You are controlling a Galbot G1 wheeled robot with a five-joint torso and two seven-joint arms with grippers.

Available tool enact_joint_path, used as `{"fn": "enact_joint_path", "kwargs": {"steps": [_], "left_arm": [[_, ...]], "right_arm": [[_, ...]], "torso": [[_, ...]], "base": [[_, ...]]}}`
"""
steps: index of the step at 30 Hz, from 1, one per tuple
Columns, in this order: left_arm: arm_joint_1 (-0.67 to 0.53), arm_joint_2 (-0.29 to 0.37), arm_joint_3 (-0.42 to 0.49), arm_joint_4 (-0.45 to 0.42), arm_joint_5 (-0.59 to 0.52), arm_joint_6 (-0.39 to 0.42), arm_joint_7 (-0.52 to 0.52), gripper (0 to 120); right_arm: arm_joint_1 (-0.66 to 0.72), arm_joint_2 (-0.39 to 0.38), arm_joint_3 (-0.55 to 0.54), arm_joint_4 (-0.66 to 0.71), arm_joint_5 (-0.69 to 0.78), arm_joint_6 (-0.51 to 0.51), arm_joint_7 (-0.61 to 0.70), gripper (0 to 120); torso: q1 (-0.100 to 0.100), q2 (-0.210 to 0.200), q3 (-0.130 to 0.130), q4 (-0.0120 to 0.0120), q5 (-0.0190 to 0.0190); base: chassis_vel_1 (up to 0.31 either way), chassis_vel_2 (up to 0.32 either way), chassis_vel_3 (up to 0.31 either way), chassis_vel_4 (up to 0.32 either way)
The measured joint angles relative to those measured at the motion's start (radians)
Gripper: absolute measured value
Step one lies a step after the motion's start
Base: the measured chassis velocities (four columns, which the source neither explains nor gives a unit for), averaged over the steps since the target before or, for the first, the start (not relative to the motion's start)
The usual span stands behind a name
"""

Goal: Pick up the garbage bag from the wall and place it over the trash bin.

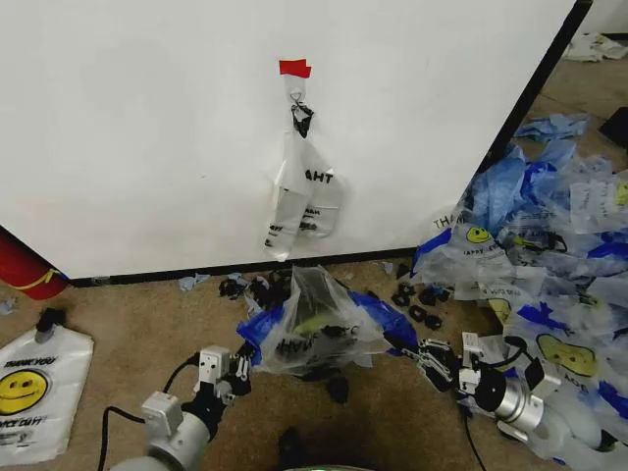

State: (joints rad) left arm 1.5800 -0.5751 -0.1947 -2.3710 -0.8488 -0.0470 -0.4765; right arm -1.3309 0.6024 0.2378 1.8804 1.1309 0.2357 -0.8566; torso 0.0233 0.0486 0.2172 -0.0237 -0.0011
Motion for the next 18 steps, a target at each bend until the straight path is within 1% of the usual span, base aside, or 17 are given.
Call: {"fn": "enact_joint_path", "kwargs": {"steps": [2,5,6,8,15,18], "left_arm": [[-0.001,-0.001,0.010,0.002,0.002,0.000,0.000,0],[0.004,-0.001,0.040,0.012,0.019,-0.002,0.000,0],[0.004,-0.001,0.040,0.012,0.019,-0.002,0.000,0],[0.002,-0.005,0.071,0.026,0.030,-0.004,0.001,0],[0.002,-0.006,0.099,0.031,0.045,-0.004,0.000,0],[-0.010,-0.010,0.109,0.044,0.046,-0.016,0.001,0]], "right_arm": [[-0.026,0.002,0.021,0.001,-0.006,0.002,-0.003,0],[-0.092,0.015,0.079,-0.004,-0.019,0.011,-0.019,0],[-0.092,0.015,0.079,-0.004,-0.019,0.011,-0.019,0],[-0.121,0.031,0.105,-0.021,-0.023,0.023,-0.025,0],[-0.147,0.045,0.129,-0.033,-0.035,0.031,-0.026,0],[-0.165,0.054,0.141,-0.037,-0.045,0.036,-0.025,0]], "torso": [[0.000,0.000,0.000,0.0000,0.0000],[0.000,0.000,0.000,0.0001,0.0000],[0.000,0.000,0.000,0.0001,0.0000],[0.000,0.000,0.000,0.0001,0.0003],[0.000,0.000,0.000,0.0003,0.0001],[0.000,0.000,0.000,0.0001,0.0003]], "base": [[0.000,0.000,0.000,0.000],[0.000,0.000,0.000,0.000],[0.000,0.000,0.000,0.000],[0.000,0.000,0.000,0.000],[0.000,0.000,0.000,0.000],[0.000,0.000,0.000,0.000]]}}
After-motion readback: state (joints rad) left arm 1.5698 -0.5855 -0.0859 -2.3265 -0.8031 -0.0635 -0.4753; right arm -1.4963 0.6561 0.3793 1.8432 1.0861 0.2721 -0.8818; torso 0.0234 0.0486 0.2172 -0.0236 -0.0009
